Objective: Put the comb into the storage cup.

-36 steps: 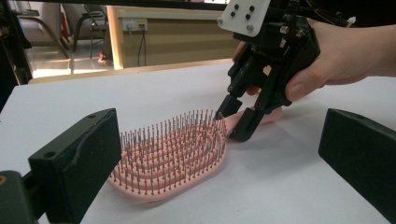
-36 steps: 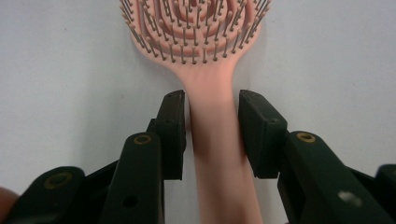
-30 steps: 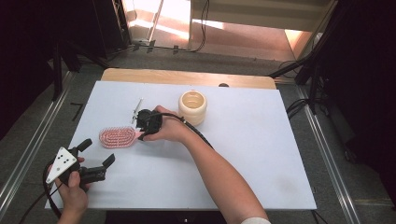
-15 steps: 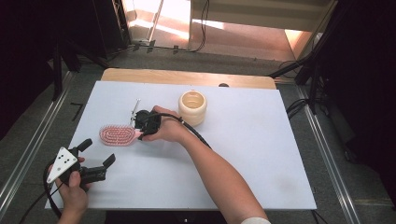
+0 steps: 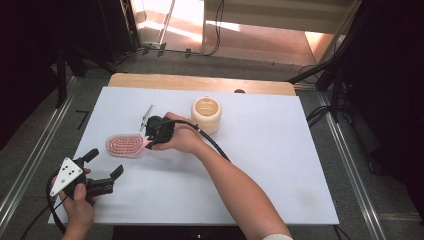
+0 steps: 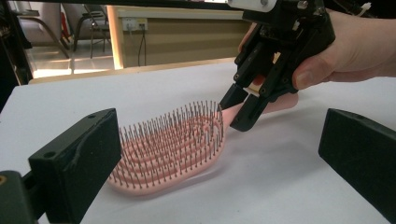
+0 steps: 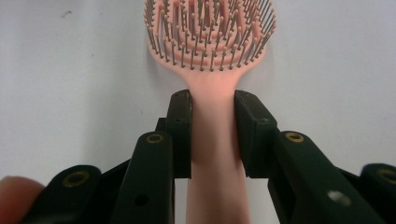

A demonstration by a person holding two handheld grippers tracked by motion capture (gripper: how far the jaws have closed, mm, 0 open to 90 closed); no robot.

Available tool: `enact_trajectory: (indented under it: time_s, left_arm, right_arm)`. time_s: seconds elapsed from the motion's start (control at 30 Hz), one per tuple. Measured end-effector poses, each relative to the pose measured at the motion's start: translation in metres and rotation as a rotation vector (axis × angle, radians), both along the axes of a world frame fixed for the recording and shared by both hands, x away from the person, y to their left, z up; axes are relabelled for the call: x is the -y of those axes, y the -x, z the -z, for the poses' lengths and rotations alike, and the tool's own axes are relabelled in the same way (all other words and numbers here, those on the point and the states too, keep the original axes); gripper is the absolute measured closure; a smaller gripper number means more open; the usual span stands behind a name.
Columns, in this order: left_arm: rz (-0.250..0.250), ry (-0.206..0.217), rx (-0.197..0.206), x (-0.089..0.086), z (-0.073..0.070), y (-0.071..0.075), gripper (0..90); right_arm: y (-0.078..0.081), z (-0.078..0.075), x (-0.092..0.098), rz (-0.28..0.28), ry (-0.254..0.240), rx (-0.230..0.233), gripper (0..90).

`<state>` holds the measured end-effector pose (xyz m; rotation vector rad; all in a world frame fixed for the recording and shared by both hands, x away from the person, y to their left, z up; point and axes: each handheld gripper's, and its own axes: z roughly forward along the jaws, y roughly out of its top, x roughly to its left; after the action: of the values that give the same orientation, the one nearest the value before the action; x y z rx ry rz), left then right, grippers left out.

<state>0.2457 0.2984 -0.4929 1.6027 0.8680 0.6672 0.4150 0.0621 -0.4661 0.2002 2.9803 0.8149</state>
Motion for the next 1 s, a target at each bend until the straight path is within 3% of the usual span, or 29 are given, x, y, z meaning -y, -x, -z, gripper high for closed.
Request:
enact_trajectory:
  time_s: [0.2, 0.33, 0.7, 1.0]
  left_arm:
    - [-0.004, 0.000, 0.000, 0.000, 0.000, 0.000, 0.0]
    - [-0.004, 0.000, -0.001, 0.000, 0.000, 0.000, 0.0]
    - [-0.007, -0.002, -0.024, 0.002, -0.003, -0.002, 0.0]
    - [0.014, 0.026, -0.049, 0.007, -0.012, -0.005, 0.0]
  right_arm:
    - [0.000, -0.003, 0.007, 0.019, -0.046, 0.014, 67.6]
    - [0.000, -0.007, 0.013, 0.034, -0.066, -0.004, 67.6]
    - [0.005, -0.019, 0.027, 0.049, -0.134, 0.032, 67.6]
    - [0.011, -0.030, 0.047, 0.079, -0.202, 0.045, 67.6]
